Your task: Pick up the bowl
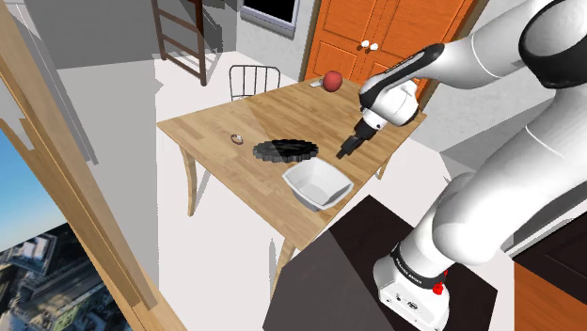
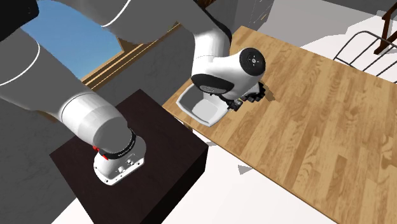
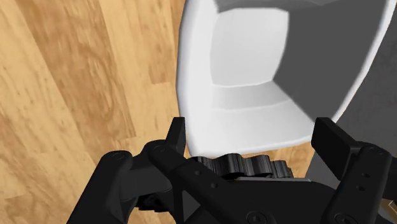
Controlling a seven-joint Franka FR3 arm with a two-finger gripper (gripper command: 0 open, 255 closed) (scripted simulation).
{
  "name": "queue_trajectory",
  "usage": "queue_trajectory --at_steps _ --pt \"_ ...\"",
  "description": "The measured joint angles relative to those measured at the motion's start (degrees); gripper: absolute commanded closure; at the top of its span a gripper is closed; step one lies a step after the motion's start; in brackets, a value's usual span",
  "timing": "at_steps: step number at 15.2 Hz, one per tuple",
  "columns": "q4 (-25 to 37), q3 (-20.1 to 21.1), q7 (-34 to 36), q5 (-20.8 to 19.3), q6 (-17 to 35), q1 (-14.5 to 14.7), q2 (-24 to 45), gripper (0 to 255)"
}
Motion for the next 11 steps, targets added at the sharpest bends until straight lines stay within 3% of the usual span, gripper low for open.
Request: queue_trajectory --at_steps 2,5,11 --pt "2.58 -1.31 -7.89 9.16 0.29 1.29 6.67 0" --pt "5.5 -0.56 -17.26 19.95 -0.28 0.09 14.42 0" --pt "7.93 2.39 -25.1 29.31 -0.26 -2.32 21.8 0"
